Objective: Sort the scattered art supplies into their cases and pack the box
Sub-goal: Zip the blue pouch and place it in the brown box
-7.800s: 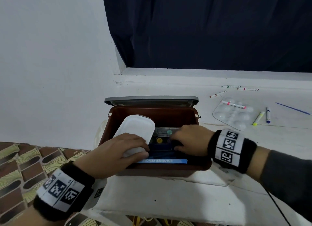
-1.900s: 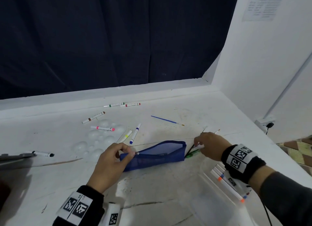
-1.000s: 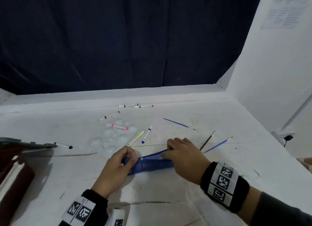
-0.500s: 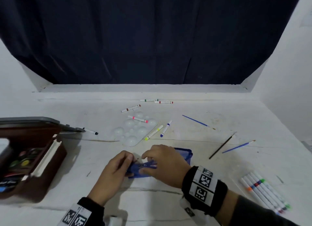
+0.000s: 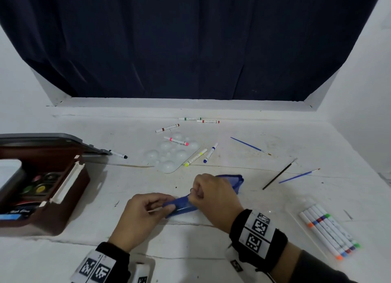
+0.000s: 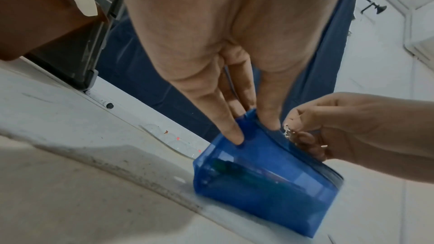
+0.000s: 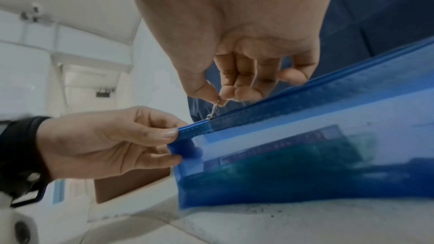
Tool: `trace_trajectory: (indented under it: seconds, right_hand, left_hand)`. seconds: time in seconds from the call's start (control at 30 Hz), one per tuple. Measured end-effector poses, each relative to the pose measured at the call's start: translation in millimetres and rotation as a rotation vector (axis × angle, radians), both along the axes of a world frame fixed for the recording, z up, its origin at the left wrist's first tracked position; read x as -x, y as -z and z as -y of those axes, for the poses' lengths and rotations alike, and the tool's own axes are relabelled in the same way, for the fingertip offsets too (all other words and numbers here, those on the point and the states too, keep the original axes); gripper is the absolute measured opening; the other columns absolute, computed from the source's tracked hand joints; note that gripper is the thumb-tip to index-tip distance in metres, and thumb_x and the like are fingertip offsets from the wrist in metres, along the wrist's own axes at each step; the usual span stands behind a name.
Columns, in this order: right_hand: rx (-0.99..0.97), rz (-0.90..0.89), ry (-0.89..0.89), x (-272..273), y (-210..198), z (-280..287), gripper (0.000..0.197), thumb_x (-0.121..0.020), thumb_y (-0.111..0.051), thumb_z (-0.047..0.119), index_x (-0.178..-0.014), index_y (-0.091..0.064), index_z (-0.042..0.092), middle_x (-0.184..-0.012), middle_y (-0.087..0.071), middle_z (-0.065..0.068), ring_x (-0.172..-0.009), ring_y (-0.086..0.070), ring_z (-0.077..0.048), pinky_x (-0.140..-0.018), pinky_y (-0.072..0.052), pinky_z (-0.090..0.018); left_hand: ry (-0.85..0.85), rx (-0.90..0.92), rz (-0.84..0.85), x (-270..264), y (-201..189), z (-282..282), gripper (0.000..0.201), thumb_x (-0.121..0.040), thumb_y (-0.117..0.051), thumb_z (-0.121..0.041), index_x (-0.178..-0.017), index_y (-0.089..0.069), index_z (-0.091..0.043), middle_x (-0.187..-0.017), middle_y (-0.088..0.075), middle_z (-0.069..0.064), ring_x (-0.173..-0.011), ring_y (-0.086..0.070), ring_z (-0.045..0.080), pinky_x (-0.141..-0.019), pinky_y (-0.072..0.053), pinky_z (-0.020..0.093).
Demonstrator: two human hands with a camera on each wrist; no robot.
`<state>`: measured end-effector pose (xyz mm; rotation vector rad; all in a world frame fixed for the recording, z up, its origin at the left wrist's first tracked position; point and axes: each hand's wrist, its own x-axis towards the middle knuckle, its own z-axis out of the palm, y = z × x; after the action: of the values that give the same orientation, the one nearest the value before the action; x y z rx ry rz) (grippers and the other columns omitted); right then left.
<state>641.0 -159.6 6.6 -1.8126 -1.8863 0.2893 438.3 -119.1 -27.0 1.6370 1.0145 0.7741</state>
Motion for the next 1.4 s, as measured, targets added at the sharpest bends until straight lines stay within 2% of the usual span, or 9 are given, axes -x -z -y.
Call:
trace_trajectory:
  seconds: [0.33,0.47,0.67,0.77,0.9,0.97,1.07,1.27,1.4]
  right_hand:
    - [0.044,-0.017,0.287,-45,-4,10,0.013,-0.088,-0.056,0.035,-0.079,-0.058,0.025,-0.076,-0.061,0.012,-0.082,-0.054,-0.008,-0.084,-0.033,-0.034]
    - [0.074,-0.016,0.331,-58,-6,12,0.015,-0.089,-0.056,0.035,-0.079,-0.058,0.025,-0.076,-0.061,0.013,-0.081,-0.055,-0.008,-0.083,-0.032,-0.034]
    - [0.084,-0.148,0.261,-70,5,7,0.022,-0.088,-0.061,0.023,-0.067,-0.054,0.027,-0.067,-0.058,0.011,-0.067,-0.053,-0.011,-0.070,-0.046,-0.032]
    - [0.034,-0.174,0.109,-61,9,6,0.012,-0.090,-0.060,0.018,-0.092,-0.057,0.029,-0.092,-0.058,0.014,-0.085,-0.055,-0.006,-0.076,-0.044,-0.023]
    - [0.162,-0.114,-0.118,-49,13,0,0.049,-0.078,-0.063,0.035,-0.126,-0.053,0.034,-0.116,-0.054,0.017,-0.106,-0.052,-0.004,-0.094,-0.042,-0.021]
    - [0.229,-0.044,-0.191,-45,18,-7,0.038,-0.077,-0.061,0.046,-0.112,-0.065,0.033,-0.102,-0.060,0.015,-0.095,-0.057,-0.007,-0.088,-0.047,-0.027]
    - [0.217,-0.034,-0.191,-36,26,-17,0.006,-0.087,-0.066,0.030,-0.091,-0.070,0.029,-0.084,-0.060,0.011,-0.082,-0.057,-0.008,-0.079,-0.047,-0.030]
    - [-0.039,-0.240,-0.159,-1,10,-16,0.021,-0.083,-0.049,0.040,-0.082,-0.067,0.031,-0.076,-0.062,0.009,-0.076,-0.059,-0.010,-0.071,-0.048,-0.029]
    - [-0.194,-0.355,-0.148,37,-23,-18,0.020,-0.081,-0.049,0.035,-0.088,-0.068,0.033,-0.078,-0.062,0.013,-0.075,-0.058,-0.008,-0.068,-0.044,-0.018]
  left_hand:
    - [-0.089,-0.091,-0.005,26,-9,-2,0.028,-0.086,-0.073,-0.005,-0.086,-0.080,-0.032,-0.089,-0.078,0.003,-0.087,-0.073,0.025,-0.079,-0.055,0.029]
    - [-0.121,-0.082,-0.019,45,-5,-2,0.018,-0.084,-0.074,-0.015,-0.090,-0.080,-0.031,-0.088,-0.077,0.008,-0.087,-0.069,0.038,-0.080,-0.055,0.041]
    - [-0.140,-0.048,-0.019,59,-6,1,0.029,-0.086,-0.072,-0.003,-0.086,-0.079,-0.032,-0.090,-0.078,0.003,-0.084,-0.075,0.021,-0.080,-0.055,0.031]
    - [-0.146,-0.057,-0.034,60,-3,1,0.030,-0.088,-0.070,-0.001,-0.088,-0.079,-0.031,-0.090,-0.078,0.003,-0.082,-0.074,0.017,-0.075,-0.055,0.025]
    - [-0.154,-0.030,-0.025,60,-6,2,0.029,-0.089,-0.069,-0.002,-0.088,-0.079,-0.029,-0.090,-0.078,0.003,-0.080,-0.073,0.014,-0.071,-0.054,0.022]
    - [-0.141,-0.014,-0.045,60,-8,3,0.027,-0.090,-0.069,-0.005,-0.089,-0.079,-0.030,-0.092,-0.078,0.002,-0.084,-0.073,0.016,-0.072,-0.055,0.025]
    - [-0.140,-0.010,-0.077,63,-11,7,0.021,-0.092,-0.069,-0.009,-0.092,-0.079,-0.027,-0.096,-0.077,-0.001,-0.089,-0.073,0.015,-0.074,-0.057,0.024]
    - [-0.244,0.058,0.062,88,-41,10,0.019,-0.092,-0.064,-0.011,-0.108,-0.075,-0.014,-0.107,-0.076,0.001,-0.100,-0.073,0.022,-0.079,-0.061,0.032]
    - [-0.251,-0.100,0.117,118,-91,5,0.022,-0.091,-0.060,-0.012,-0.106,-0.076,-0.016,-0.094,-0.077,-0.001,-0.078,-0.072,0.009,-0.066,-0.057,0.018]
